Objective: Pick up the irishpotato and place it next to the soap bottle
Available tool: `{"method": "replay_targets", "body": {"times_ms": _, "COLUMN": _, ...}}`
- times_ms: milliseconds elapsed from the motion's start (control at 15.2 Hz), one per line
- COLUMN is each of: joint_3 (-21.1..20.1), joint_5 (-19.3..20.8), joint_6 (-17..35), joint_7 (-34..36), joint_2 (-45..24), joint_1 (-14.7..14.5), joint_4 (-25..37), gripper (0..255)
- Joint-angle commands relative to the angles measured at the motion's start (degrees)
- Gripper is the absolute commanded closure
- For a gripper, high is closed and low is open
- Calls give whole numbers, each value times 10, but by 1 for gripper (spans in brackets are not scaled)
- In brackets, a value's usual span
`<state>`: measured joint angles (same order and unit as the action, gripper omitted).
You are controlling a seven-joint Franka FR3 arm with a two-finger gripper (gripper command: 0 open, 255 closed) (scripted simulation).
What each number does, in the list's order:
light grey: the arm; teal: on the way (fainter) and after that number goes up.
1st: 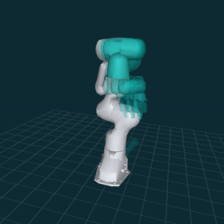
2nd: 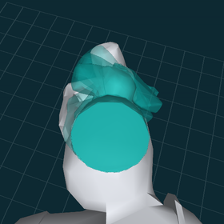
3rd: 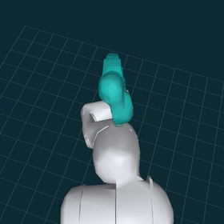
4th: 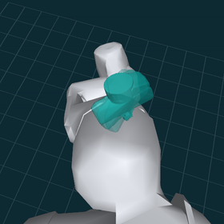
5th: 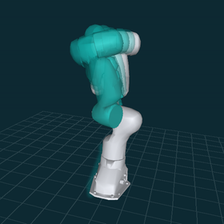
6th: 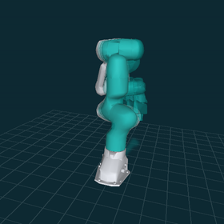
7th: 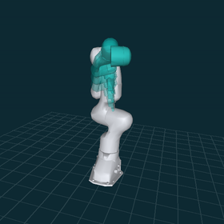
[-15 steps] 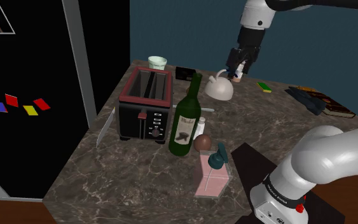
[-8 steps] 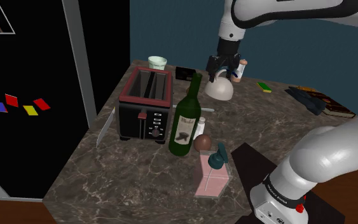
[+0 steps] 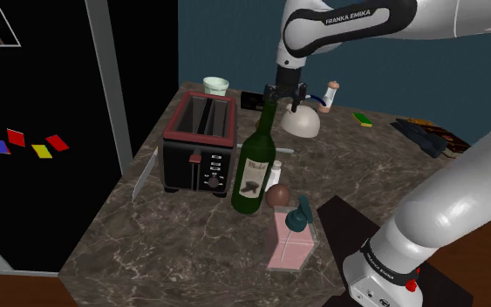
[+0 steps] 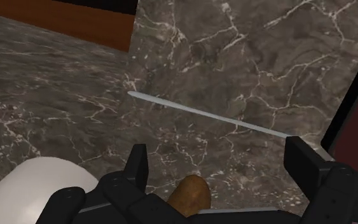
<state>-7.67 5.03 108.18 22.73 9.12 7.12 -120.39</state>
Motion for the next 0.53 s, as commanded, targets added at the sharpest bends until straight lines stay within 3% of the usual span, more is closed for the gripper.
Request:
{"method": "replay_targets", "body": {"times_ms": 0, "joint_3": 0, "joint_5": 8, "joint_6": 13, "joint_7": 26, "joint_2": -47, "joint_1": 5, "joint_4": 32, "gripper": 0}}
{"method": "replay_targets", "body": {"times_ms": 462, "joint_3": 16, "joint_5": 33, "joint_6": 44, "joint_7": 99, "joint_2": -192, "joint_1": 18, "joint_4": 141, "gripper": 0}}
